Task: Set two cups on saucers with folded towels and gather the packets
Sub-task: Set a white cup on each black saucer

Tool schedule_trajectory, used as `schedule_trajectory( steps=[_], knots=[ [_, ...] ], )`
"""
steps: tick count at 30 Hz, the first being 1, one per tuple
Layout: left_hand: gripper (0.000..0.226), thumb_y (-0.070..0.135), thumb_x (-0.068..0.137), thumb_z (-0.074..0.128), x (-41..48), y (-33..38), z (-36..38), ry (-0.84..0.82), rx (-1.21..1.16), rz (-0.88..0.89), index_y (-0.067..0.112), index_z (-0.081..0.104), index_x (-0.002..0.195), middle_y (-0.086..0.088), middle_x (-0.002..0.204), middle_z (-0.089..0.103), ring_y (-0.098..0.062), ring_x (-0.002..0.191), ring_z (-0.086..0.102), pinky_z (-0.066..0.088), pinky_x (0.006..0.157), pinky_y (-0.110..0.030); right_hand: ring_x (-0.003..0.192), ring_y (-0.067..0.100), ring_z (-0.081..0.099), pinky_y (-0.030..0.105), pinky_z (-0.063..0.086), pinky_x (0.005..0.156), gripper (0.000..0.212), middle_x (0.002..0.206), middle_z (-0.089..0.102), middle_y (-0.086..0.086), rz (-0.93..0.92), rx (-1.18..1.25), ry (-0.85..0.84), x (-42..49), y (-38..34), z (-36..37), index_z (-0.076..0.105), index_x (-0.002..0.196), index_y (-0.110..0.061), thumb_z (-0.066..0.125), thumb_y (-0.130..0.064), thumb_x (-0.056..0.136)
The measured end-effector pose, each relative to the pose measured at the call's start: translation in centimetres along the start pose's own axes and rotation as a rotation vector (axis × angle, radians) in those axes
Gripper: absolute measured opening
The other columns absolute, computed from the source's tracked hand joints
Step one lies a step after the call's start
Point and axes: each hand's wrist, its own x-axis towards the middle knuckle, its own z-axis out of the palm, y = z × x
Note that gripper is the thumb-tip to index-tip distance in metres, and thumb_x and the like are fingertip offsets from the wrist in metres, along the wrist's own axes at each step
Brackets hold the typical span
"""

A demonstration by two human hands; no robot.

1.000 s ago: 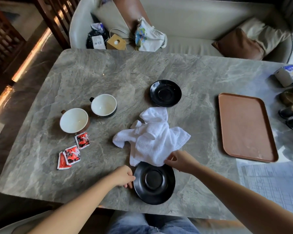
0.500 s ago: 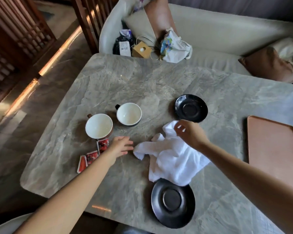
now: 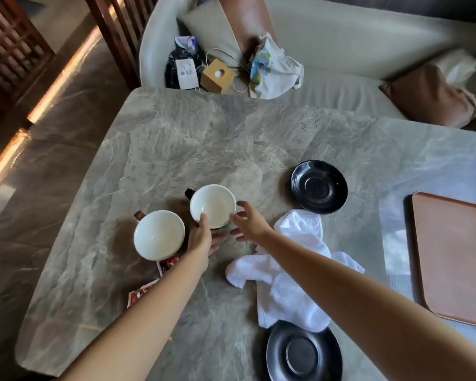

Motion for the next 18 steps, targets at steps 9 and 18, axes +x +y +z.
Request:
schedule_trajectory(
  steps=[9,18],
  knots=[
    [0.044,0.039,0.097,0.028,1.1,0.2,0.0,0.028,-0.037,-0.012,0.017,0.042,0.133,-0.008,0.098,0.071,-0.017,0.074,0.068,0.048,0.081,-0.035,0.1,0.035,0.066,0.045,0.056,0.085,0.043,0.123,0.057,0.01,0.009,0.199,-0.012,0.5,0.2,1.3,0.034,0.138,-0.023,0.044,-0.021,0.096],
    [0.024,0.028,0.096,0.044,-0.1,0.7,-0.6,-0.123,0.048,-0.099,0.015,0.047,0.116,-0.006,0.085,0.065,-0.017,0.078,0.063,0.046,0.083,-0.035,0.098,0.041,0.065,0.044,0.058,0.077,0.047,0.121,0.056,0.023,0.014,0.185,0.03,-0.1,0.7,-0.4,0.038,0.137,-0.014,0.043,-0.006,0.09]
  ],
)
